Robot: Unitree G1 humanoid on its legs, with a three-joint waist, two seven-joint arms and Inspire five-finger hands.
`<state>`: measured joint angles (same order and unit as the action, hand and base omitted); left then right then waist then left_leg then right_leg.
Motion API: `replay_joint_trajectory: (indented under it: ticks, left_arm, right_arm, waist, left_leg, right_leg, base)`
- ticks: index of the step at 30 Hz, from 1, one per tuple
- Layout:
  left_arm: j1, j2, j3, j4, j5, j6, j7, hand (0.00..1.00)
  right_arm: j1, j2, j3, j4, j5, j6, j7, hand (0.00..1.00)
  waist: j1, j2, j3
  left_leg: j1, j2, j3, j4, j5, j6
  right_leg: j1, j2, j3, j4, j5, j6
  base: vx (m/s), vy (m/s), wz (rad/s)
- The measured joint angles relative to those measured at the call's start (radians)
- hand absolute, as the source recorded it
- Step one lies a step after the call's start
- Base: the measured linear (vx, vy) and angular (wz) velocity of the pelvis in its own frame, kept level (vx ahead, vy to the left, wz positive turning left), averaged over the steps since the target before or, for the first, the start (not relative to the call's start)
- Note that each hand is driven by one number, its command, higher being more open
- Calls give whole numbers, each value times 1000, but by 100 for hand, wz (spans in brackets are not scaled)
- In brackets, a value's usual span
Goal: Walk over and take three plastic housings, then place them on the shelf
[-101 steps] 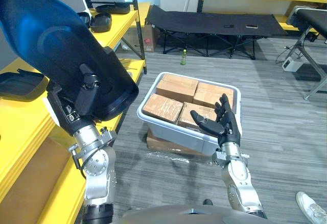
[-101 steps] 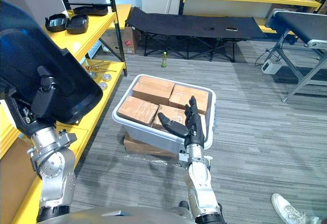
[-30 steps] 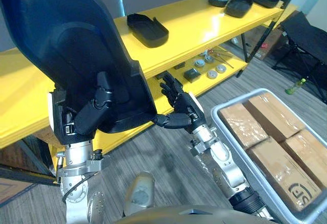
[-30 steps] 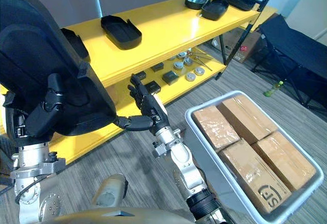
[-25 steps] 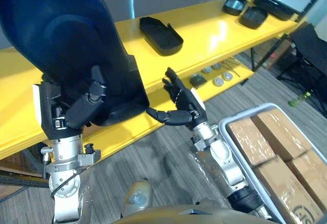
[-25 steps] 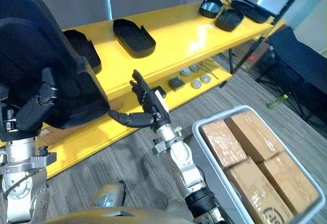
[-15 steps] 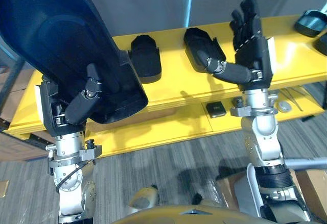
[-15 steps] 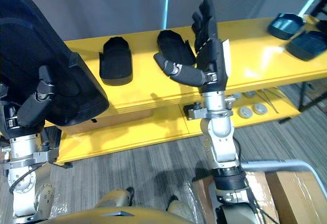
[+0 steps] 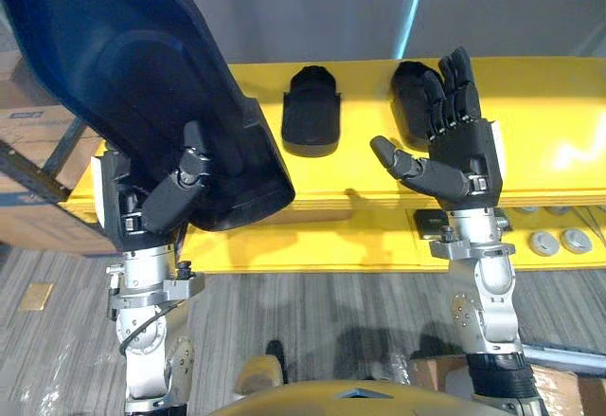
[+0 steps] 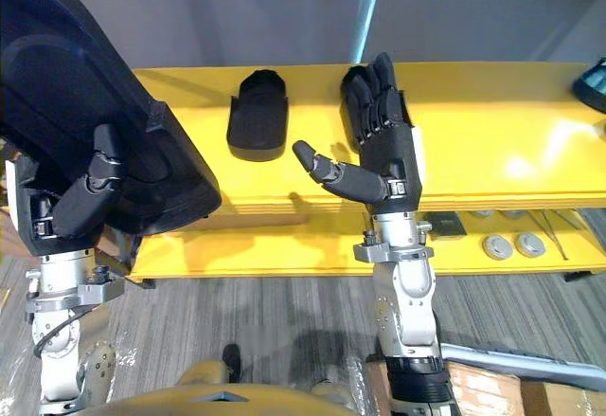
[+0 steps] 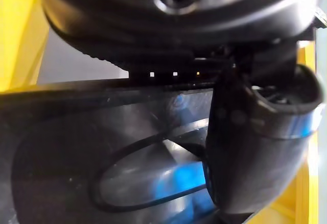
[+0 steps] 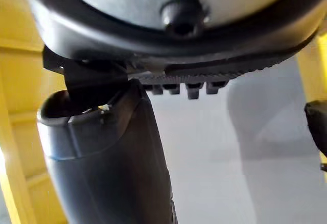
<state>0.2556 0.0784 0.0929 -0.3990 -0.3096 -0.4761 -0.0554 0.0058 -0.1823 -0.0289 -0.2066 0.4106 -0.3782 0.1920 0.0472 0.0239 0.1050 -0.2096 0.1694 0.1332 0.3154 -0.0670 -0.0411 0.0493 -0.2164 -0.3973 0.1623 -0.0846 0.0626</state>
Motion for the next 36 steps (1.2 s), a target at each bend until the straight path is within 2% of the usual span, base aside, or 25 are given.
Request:
replay_joint_trajectory:
  ticks: [1, 2, 3, 4, 5, 6, 7, 8, 9, 10, 11, 12, 14, 15, 16, 17, 18, 22, 31, 36]
  left_arm:
    - [0, 0, -3, 3, 7, 0, -1, 0]
    - [2, 0, -8, 12, 8, 0, 0, 0]
    - [9, 0, -8, 18, 9, 0, 0, 0]
    - [15, 1, -8, 18, 9, -1, 0, 0]
    - [23, 0, -10, 18, 9, -2, -2, 0]
    - [24, 0, -10, 22, 6, -3, -12, 0]
    - [19, 7, -9, 24, -1, -3, -33, 0]
    - [5, 23, -8, 36, -9, -3, -47, 0]
    - [14, 37, -14, 56, -17, 0, -60, 0]
    - [14, 47, -20, 81, -26, 11, -69, 0]
    - [14, 52, -20, 87, -29, 22, -79, 0]
    - [14, 57, -20, 87, -31, 27, -81, 0]
    - [-21, 84, -19, 88, -70, 43, -96, 0]
    - [-40, 89, -24, 88, -88, 44, -102, 0]
    - [-75, 88, -35, 88, -110, 45, -105, 0]
    - [-112, 82, -48, 87, -121, 46, -102, 0]
    - [-132, 78, -62, 85, -121, 46, -98, 0]
    - [-112, 58, -95, 81, -96, 47, -84, 0]
    - [-90, 39, -122, 81, -66, 53, -56, 0]
    - [-91, 65, -114, 109, 10, 98, -39, 0]
  right_arm:
    - [-2, 0, 2, 0, 0, 0, 2, 100]
    - [-5, 0, 5, 0, 3, -1, 17, 100]
    - [-7, -9, 16, 0, 29, -2, 35, 100]
    - [-8, -12, 24, 1, 44, -6, 41, 100]
    - [-13, -18, 32, 1, 59, -23, 44, 100]
    - [-18, -19, 41, 6, 81, -41, 39, 100]
    - [-18, 5, 43, 16, 86, -55, 26, 100]
    - [-18, 41, 42, 38, 86, -63, 15, 100]
    - [-15, 87, 66, 80, 84, -54, -18, 100]
    - [1, 117, 92, 101, 85, -47, -38, 100]
    - [12, 132, 116, 101, 82, -47, -47, 100]
    - [13, 137, 133, 101, 72, -47, -51, 100]
    - [16, 131, 158, 83, 22, -48, -52, 100]
    - [17, 126, 158, 70, 16, -49, -55, 100]
    - [21, 112, 155, 48, 12, -53, -67, 100]
    - [24, 96, 140, 35, -13, -57, -80, 100]
    - [30, 99, 123, 36, -13, -58, -85, 100]
    - [45, 98, 63, 37, -11, -57, -82, 100]
    - [51, 53, 14, 33, -11, -52, -50, 100]
    - [84, 36, -28, 32, -4, -33, -13, 100]
  waist:
    - [-2, -7, 4]
    - [-7, -19, 12]
    - [-9, -21, 13]
    - [-9, -12, 7]
    - [-10, 13, -7]
    - [-15, 35, -21]
    - [-32, 47, -29]
    - [-28, 10, -6]
    - [-14, -7, 7]
    - [-3, -10, 8]
    - [4, -7, 11]
    - [3, -11, 13]
    - [-20, -14, 9]
    - [-27, -10, 7]
    - [-34, -7, 5]
    - [-53, 0, 0]
    - [-53, 9, -2]
    - [-54, 16, -6]
    - [-76, 18, -7]
    - [-78, 21, -10]
  left_leg:
    - [-16, 18, -2, 36, 3, -4]
    - [-32, 52, -22, 84, 16, -22]
    - [-27, 74, -66, 91, 40, -27]
    - [-22, 85, -93, 90, 63, -26]
    - [-3, 90, -136, 90, 140, -26]
    - [12, 62, -130, 99, -26, -143]
    - [9, 53, -95, 95, -113, -184]
    - [11, 24, -71, 122, -115, -171]
    - [19, 4, -50, 136, -134, -144]
    - [27, 0, -41, 131, -145, -115]
    - [35, -3, -28, 111, -143, -88]
    - [44, -7, -28, 89, -133, -76]
    - [80, -26, -54, -29, -72, -41]
    - [79, -35, -62, -54, -55, -37]
    - [78, -54, -76, -91, -29, -36]
    - [79, -74, -87, -136, 7, -32]
    - [93, -89, -82, -181, 46, -37]
    - [113, -79, -60, -239, 83, -42]
    - [155, -52, -51, -288, 108, -59]
    - [166, -50, -38, -291, 109, -61]
  right_leg:
    - [-5, -28, -2, 18, -1, 2]
    - [-14, -88, 3, 59, 0, 8]
    - [-27, -144, 25, 91, 7, 29]
    - [-34, -166, 37, 102, 9, 52]
    - [-34, -201, 64, 102, 2, 129]
    - [-30, -240, 81, 81, 12, 183]
    - [-19, -262, 86, 57, 41, 196]
    - [-10, -297, 102, 42, 75, 187]
    - [-11, -306, 105, 9, 198, 167]
    - [-15, -304, 84, -9, 307, 137]
    - [-34, -298, 57, 18, 306, 109]
    - [-45, -279, 50, 58, 260, 99]
    - [-44, -106, 81, 94, 29, 111]
    - [-42, -65, 89, 72, -4, 107]
    - [-32, -18, 105, 21, -37, 81]
    - [-4, 3, 140, -43, -26, 70]
    - [4, 3, 144, -80, 8, 63]
    - [0, 16, 160, -110, 42, 65]
    - [5, 42, 185, -96, 33, 50]
    - [-1, 44, 211, -74, 0, 39]
  base:
    - [-63, 371, 21]
    - [-44, 397, 5]
    - [-35, 447, -7]
    - [-8, 508, -23]
    - [9, 595, -23]
    - [-8, 798, 0]
    - [-29, 715, 10]
    - [-106, 670, -6]
    - [-129, 589, -31]
    - [-128, 617, -33]
    - [-56, 428, -12]
    - [-7, 208, 9]
    - [20, 88, 41]
    - [20, 85, 56]
    - [19, 79, 68]
    - [39, 97, 63]
    - [38, 103, 39]
    - [40, 13, -7]
    - [1, -28, -5]
    - [-66, -13, -7]
